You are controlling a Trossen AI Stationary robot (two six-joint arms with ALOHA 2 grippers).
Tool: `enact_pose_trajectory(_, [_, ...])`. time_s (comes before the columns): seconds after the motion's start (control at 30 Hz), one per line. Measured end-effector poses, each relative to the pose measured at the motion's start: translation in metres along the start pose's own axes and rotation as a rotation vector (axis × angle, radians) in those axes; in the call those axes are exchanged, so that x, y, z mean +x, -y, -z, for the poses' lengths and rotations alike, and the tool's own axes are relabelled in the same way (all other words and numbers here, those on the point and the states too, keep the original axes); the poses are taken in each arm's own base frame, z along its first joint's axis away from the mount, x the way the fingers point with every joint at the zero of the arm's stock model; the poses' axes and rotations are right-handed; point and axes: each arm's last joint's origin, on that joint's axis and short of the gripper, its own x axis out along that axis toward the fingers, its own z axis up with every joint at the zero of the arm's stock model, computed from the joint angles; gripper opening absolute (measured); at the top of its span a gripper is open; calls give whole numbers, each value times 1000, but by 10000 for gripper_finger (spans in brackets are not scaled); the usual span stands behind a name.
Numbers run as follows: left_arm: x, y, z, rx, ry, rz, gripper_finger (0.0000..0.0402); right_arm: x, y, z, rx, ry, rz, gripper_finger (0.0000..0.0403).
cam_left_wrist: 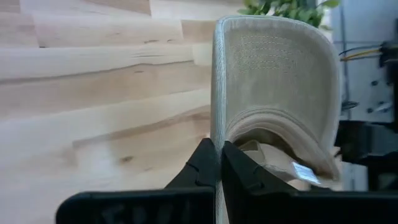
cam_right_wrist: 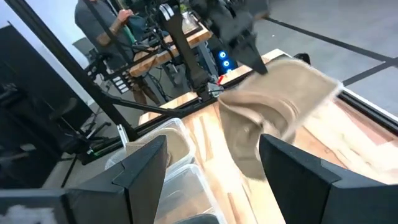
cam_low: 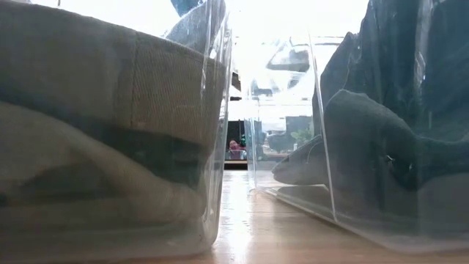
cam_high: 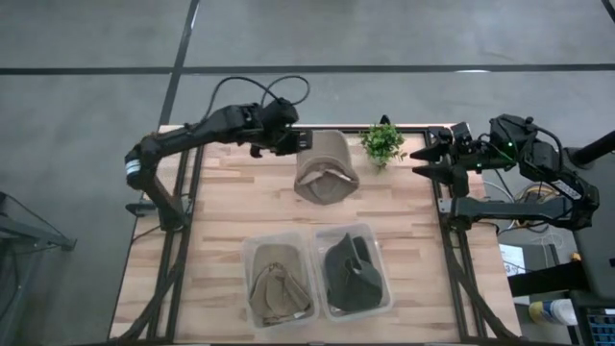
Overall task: Pick & Place hat
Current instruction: Put the brown cap into the left transparent bin
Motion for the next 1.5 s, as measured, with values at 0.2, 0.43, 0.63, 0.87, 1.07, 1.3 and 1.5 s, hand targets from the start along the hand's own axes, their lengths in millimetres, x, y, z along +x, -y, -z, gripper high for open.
enact_pose_trajectory(0.2, [-47,-5,-1,-75,30,96,3,6,2,-1,-18,-19,8,249])
enact_pose_trajectory(0.43, [-97,-14,3,-101,14,223,3,12,3,-1,-20,-36,15,249])
enact_pose_trajectory(0.63, [-124,-28,21,-97,-134,222,3,21,6,-2,-15,-60,25,249])
enact_pose_trajectory(0.87, [-142,-36,50,-65,-295,187,3,33,9,-2,6,-95,40,249])
enact_pose_trajectory(1.07, [-145,-33,75,-34,-386,151,3,46,15,-2,17,-120,97,249])
enact_pose_trajectory(1.3, [-147,-38,98,-48,-373,16,2,67,23,-1,55,-165,155,249])
enact_pose_trajectory(1.5, [-151,-33,119,-30,-360,25,2,79,28,0,88,-202,169,249])
